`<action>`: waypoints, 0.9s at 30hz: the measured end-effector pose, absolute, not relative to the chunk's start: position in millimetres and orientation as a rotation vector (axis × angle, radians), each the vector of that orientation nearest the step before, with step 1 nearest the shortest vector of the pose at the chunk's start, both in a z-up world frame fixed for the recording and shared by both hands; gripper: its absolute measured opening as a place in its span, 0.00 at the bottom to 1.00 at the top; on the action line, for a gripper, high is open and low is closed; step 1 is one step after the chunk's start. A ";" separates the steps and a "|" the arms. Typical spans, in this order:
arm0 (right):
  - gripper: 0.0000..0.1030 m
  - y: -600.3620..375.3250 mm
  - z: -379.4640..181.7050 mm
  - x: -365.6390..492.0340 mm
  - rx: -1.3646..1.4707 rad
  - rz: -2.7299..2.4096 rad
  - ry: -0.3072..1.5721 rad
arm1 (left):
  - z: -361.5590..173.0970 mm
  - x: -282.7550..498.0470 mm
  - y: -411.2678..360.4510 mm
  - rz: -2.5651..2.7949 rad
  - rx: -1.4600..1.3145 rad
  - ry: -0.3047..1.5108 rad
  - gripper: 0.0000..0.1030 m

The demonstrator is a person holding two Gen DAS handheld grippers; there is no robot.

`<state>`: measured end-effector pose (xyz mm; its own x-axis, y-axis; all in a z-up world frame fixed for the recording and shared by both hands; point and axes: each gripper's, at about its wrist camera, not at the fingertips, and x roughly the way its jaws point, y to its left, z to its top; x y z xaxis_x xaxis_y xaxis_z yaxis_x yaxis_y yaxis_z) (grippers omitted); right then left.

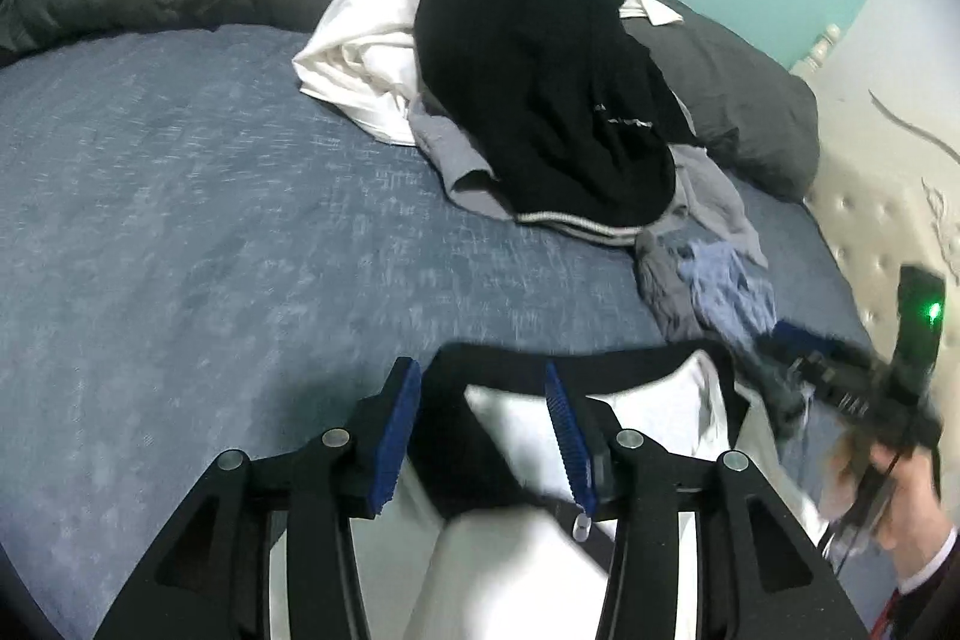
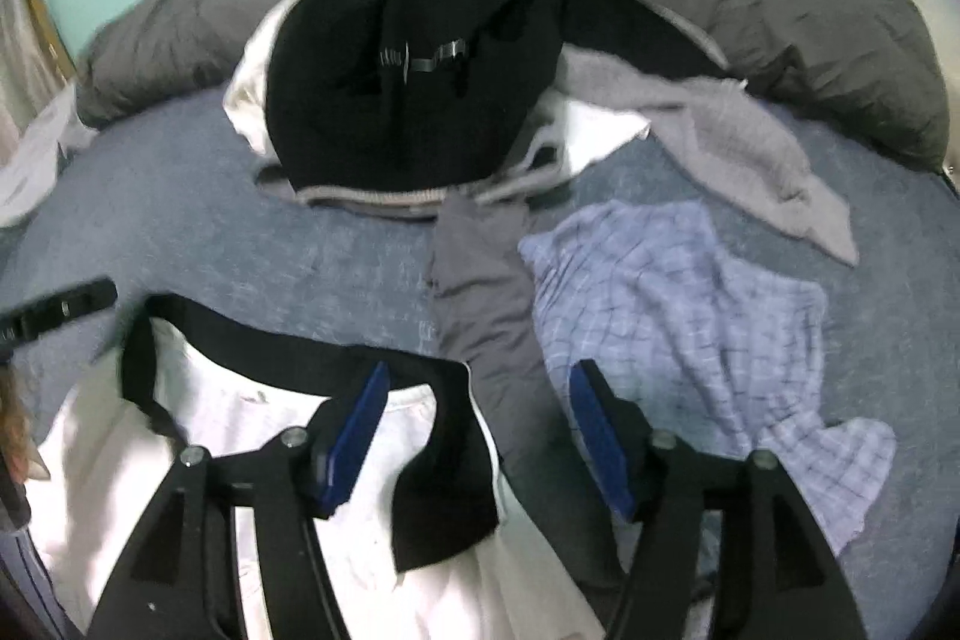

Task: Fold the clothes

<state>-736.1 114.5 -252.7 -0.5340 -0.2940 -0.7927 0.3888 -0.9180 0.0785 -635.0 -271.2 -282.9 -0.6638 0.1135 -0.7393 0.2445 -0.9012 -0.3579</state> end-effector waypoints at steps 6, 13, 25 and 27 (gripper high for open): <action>0.62 184.6 -239.3 -672.1 1.191 -2.456 -0.060 | -279.5 -547.7 -267.5 -2.740 1.280 0.694 0.46; 0.62 292.3 -261.6 -591.3 1.298 -2.487 -0.325 | -291.7 -441.1 -265.1 -2.674 1.286 0.733 0.48; 0.62 370.8 -284.4 -494.1 1.335 -2.424 -0.723 | -311.3 -308.1 -241.2 -2.588 1.202 0.833 0.53; 0.62 363.1 -288.5 -489.5 1.354 -2.391 -0.727 | -314.4 -294.8 -235.9 -2.581 1.179 0.847 0.54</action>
